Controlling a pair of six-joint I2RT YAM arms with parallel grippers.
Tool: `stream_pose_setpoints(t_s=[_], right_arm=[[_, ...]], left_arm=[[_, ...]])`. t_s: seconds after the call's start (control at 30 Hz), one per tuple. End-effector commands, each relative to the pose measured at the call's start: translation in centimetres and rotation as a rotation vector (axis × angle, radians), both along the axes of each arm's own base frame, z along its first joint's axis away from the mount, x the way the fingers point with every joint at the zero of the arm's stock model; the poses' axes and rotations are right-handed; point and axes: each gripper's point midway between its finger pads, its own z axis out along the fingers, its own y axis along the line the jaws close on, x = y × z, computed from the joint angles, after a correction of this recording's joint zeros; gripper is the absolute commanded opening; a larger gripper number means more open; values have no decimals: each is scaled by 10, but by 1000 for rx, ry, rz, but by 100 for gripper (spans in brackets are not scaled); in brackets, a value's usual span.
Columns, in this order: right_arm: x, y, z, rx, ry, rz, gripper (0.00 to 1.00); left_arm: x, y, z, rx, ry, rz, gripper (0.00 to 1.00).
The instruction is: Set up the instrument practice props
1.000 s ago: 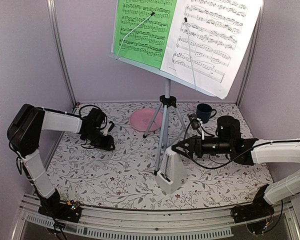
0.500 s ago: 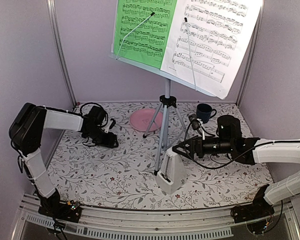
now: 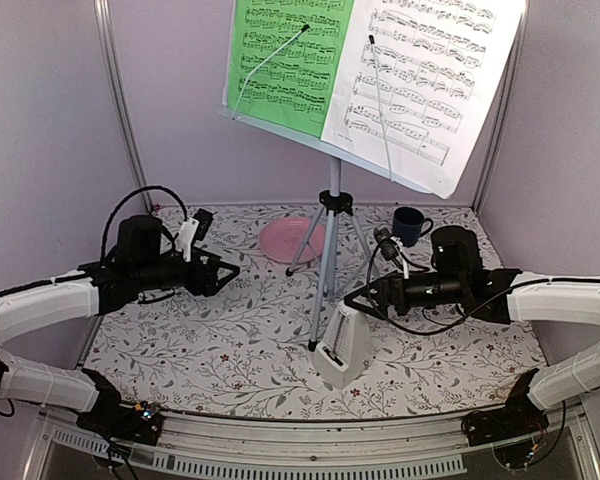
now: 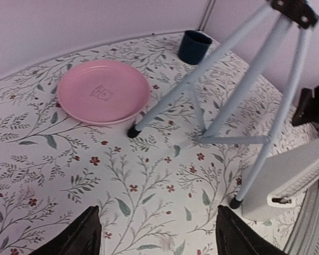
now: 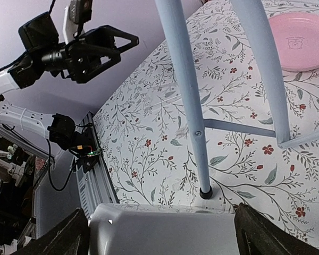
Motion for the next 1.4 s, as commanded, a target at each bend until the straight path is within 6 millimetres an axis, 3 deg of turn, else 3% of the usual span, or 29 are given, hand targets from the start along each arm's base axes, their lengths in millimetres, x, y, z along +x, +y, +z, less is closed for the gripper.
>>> stream_pose_setpoints(t_s=[0.0, 0.13, 0.27, 0.53, 0.73, 1.37], right_arm=[[-4, -2, -4, -51, 14, 16, 96], [-3, 0, 7, -29, 6, 16, 96], [-3, 2, 14, -17, 5, 25, 95], [-6, 1, 34, 21, -12, 28, 91], [-9, -2, 36, 15, -4, 28, 87], [-14, -3, 11, -20, 42, 40, 62]], left_arm=[[-53, -41, 23, -146, -173, -173, 73], [-95, -68, 34, -250, -259, -236, 72], [-119, -96, 24, -233, -275, -270, 67], [-145, -162, 19, -211, -302, -376, 37], [-149, -202, 14, -176, -313, -413, 26], [-145, -223, 1, -118, -319, -423, 5]])
